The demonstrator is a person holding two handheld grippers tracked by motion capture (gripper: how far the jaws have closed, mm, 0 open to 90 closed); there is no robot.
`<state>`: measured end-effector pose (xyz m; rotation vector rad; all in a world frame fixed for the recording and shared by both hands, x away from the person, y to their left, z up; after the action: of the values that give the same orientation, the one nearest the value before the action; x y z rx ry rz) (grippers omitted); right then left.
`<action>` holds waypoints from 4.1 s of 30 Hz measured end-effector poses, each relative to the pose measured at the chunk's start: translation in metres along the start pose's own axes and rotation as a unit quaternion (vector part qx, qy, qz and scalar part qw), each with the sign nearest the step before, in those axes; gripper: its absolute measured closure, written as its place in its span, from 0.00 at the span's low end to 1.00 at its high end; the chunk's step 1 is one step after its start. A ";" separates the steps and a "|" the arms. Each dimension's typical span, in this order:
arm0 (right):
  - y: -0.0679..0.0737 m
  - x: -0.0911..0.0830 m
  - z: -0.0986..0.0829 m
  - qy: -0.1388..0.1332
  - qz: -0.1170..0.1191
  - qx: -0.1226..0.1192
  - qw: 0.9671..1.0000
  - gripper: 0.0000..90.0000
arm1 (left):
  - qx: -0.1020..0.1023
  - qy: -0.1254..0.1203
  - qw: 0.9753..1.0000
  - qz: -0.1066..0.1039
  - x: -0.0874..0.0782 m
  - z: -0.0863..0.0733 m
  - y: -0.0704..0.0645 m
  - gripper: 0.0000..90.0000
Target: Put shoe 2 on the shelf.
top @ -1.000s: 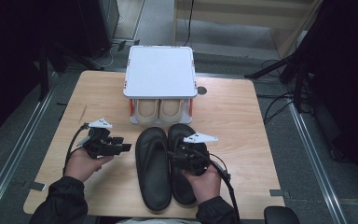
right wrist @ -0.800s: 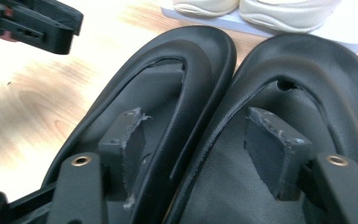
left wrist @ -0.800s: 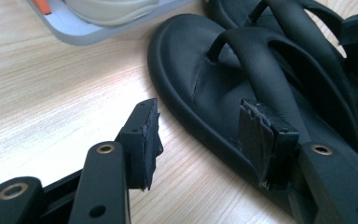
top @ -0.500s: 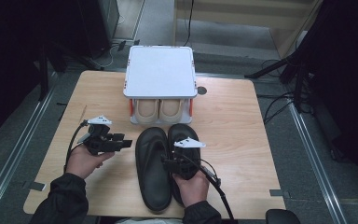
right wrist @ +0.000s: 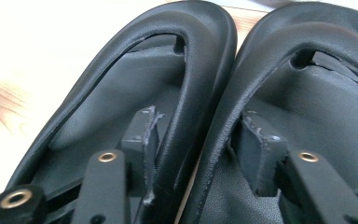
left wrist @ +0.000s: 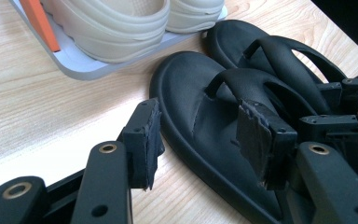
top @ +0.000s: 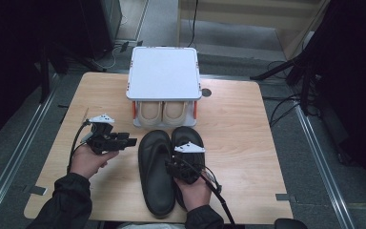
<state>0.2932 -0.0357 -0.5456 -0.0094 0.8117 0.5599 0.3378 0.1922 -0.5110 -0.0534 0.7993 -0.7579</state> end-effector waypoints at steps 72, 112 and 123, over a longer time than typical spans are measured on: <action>-0.027 -0.026 0.037 0.129 0.220 -0.207 0.945 0.84 | -0.034 -0.006 0.998 0.047 -0.022 -0.013 0.026 0.51; 0.018 -0.086 0.189 0.114 0.259 -0.285 0.916 0.84 | -0.058 -0.009 0.995 0.080 -0.048 -0.042 0.029 0.51; 0.000 -0.047 0.241 0.088 0.171 -0.178 0.965 0.84 | -0.055 -0.009 0.995 0.078 -0.046 -0.041 0.028 0.52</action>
<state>0.4322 -0.0049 -0.3455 -0.2571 0.8822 1.0402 0.3064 0.2518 -0.5204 -0.0952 0.8168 -0.5656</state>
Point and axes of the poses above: each handheld gripper's, and its own axes: x roughly forward along the jaws, z roughly out of its top, y roughly to its left, the point moved 5 cm from there along x, roughly forward along the jaws, and after that the axes turned 2 degrees about x, right-handed, at the moved point
